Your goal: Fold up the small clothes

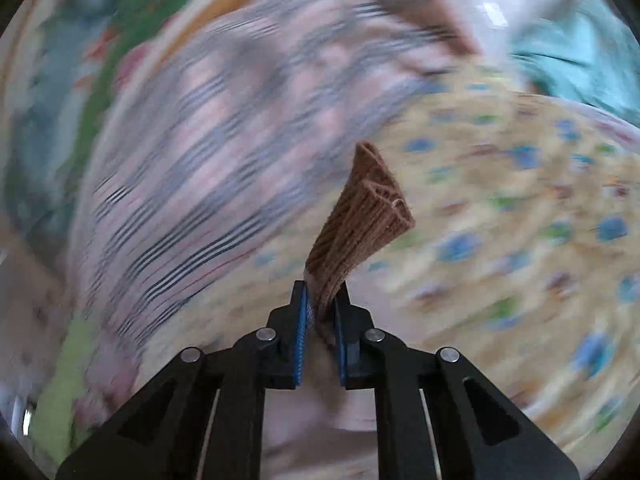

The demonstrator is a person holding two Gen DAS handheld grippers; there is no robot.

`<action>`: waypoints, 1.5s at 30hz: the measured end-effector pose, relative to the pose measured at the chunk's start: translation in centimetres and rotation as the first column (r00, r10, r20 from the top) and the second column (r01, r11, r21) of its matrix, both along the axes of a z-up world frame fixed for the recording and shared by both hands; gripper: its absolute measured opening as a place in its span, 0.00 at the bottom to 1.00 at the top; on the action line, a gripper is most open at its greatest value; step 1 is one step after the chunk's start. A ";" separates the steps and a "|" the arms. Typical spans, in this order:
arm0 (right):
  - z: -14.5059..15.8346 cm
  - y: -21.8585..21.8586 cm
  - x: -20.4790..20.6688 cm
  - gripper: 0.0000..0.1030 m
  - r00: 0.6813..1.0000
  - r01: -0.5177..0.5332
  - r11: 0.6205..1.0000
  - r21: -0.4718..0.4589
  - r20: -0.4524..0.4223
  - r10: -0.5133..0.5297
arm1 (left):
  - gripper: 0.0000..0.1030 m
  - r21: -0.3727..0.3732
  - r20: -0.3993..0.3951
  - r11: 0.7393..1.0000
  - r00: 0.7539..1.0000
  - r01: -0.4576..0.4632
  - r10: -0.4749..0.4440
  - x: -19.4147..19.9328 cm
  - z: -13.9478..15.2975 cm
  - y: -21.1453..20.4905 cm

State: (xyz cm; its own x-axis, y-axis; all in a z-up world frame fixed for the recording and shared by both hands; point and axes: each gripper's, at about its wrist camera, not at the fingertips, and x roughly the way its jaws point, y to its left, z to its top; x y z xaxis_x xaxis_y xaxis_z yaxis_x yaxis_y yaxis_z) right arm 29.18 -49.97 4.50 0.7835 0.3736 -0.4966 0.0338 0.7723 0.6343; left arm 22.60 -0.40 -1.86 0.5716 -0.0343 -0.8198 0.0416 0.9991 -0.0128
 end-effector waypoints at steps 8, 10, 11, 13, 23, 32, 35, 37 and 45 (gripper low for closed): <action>-0.3 18.5 0.5 0.13 0.927 -0.373 0.922 0.104 0.000 0.375 | 0.97 -0.053 0.002 0.998 1.000 -0.012 0.012 -2.9 0.5 3.2; -1.3 22.4 0.9 0.13 0.899 -0.432 0.892 0.133 -0.013 0.437 | 0.97 -0.060 0.004 0.998 1.000 -0.012 0.013 -3.5 0.6 3.9; -2.0 24.5 1.0 0.13 0.884 -0.458 0.875 0.157 -0.021 0.467 | 0.97 -0.067 0.006 0.998 1.000 -0.013 0.013 -3.8 0.6 4.4; -3.2 27.9 1.4 0.13 0.858 -0.498 0.846 0.188 -0.037 0.513 | 0.97 -0.084 0.009 0.996 1.000 -0.017 0.017 -4.2 0.7 5.4; -8.2 39.9 1.7 0.50 0.752 -0.598 0.763 0.243 -0.159 0.640 | 0.97 -0.178 0.000 0.984 1.000 -0.014 0.014 -3.8 0.7 7.3; -6.3 32.8 -1.3 0.76 0.845 -0.483 0.831 0.277 -0.102 0.525 | 0.97 -0.299 -0.139 0.954 0.990 -0.038 -0.004 0.8 -2.9 5.3; -5.1 27.8 -3.7 0.76 0.900 -0.403 0.889 0.216 -0.082 0.428 | 0.96 -0.281 -0.118 0.958 0.993 -0.052 0.020 2.0 -2.9 4.4; -4.6 24.0 -5.5 0.76 0.941 -0.313 0.938 0.150 -0.082 0.327 | 0.78 -0.288 -0.089 0.957 0.996 -0.041 0.015 2.8 -2.7 3.6; -5.6 13.7 -6.5 0.76 0.981 -0.018 0.999 -0.050 -0.196 0.008 | 0.12 -0.192 0.013 0.981 0.999 0.037 -0.035 1.0 -1.7 2.0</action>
State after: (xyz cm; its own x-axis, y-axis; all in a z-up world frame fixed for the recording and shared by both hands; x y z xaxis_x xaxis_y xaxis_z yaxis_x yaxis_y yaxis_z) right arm 22.73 -36.26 -1.10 0.6647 0.3534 -0.6583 0.1430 0.8046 0.5763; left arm 23.60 1.57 -3.52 0.5751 -0.2117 -0.7902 0.0788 0.9758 -0.2041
